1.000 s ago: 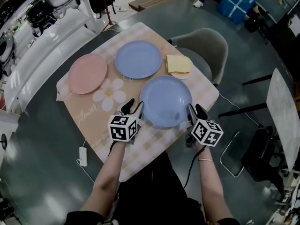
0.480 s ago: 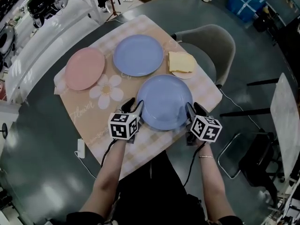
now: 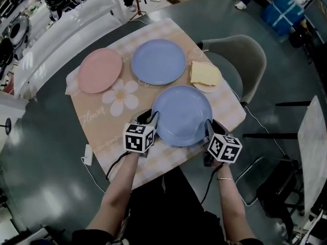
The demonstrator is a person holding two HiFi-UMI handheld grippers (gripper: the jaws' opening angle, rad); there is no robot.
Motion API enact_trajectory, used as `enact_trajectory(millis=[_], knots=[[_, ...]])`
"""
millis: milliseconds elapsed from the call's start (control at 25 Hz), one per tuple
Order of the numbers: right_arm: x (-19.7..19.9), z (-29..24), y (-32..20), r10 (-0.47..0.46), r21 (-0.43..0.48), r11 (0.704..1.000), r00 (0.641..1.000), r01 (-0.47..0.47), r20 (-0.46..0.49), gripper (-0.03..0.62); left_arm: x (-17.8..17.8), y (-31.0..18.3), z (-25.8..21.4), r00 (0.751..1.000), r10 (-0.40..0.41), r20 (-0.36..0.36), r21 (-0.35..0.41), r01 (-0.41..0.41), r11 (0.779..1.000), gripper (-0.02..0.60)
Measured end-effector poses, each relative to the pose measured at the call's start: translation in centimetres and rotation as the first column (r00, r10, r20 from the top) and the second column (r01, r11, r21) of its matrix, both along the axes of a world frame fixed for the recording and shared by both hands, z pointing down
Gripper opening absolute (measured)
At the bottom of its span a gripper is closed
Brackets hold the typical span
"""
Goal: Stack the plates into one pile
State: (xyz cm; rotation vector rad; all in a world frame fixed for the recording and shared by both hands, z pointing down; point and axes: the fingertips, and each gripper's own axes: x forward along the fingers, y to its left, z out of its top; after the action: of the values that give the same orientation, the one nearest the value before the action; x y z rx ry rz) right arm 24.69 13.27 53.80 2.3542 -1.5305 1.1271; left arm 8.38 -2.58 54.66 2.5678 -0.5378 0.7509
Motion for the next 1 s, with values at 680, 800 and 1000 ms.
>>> enact_trajectory(millis=[680,800,1000], knots=[[-3.2,-6.1,-9.3,-0.277,0.092,0.957,0.961,0.275,0.015,0.064,-6.1,-6.2,-6.6,0.963,-0.268,0.007,0.104,0.266,0.958,0.063],[-4.2,-7.0,-11.7,-0.337,0.116,0.936,0.942,0.333,0.014,0.066,-7.7,-7.7,-7.6,0.944,-0.330,0.003,0.120,0.328,0.937,0.060],[-5.5,-7.5,-15.5,-0.407,0.142,0.905,0.913,0.400,0.019,0.064,-10.1,-9.6,-8.7,0.910,-0.414,-0.005,0.142,0.411,0.901,0.060]])
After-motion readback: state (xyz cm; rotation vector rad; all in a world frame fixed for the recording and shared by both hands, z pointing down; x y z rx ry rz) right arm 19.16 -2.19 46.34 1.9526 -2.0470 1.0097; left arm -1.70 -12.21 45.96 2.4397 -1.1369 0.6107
